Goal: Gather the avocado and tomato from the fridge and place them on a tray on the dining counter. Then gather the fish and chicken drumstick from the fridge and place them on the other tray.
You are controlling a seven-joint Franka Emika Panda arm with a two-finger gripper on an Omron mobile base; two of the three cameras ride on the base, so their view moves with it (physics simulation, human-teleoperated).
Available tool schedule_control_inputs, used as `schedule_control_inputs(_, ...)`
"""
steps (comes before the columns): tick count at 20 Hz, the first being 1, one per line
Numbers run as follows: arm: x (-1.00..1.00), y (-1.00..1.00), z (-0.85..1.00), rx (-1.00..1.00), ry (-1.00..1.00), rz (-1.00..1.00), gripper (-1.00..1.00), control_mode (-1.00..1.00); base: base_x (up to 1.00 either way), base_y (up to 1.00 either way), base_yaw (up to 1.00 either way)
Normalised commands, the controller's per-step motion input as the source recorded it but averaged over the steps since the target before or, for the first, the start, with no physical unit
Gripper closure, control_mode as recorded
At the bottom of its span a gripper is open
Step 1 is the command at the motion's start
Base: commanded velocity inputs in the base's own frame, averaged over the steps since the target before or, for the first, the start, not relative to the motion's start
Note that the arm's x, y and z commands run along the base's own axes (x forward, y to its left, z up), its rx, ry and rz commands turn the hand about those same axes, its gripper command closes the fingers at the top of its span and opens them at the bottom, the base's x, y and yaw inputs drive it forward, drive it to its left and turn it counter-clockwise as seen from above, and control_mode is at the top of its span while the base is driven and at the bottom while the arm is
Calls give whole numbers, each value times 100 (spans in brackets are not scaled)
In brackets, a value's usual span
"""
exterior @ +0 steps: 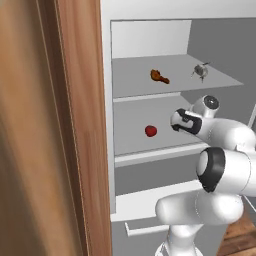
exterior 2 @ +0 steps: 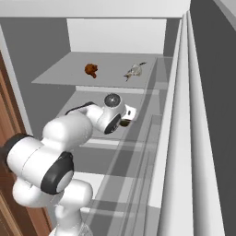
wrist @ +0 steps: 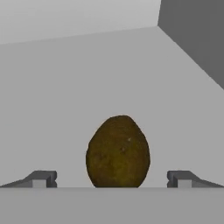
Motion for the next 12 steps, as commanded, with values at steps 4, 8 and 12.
schedule_control_inputs(4, 43, -16, -23, 0, 0, 0, -100, -100, 0, 0, 0)
schedule_control_inputs(8, 33, -15, -24, 0, 2, 0, -100, -100, 0, 0, 0)
schedule_control_inputs(12, 18, -4, -33, 0, 6, 0, -100, -100, 0, 0, 0)
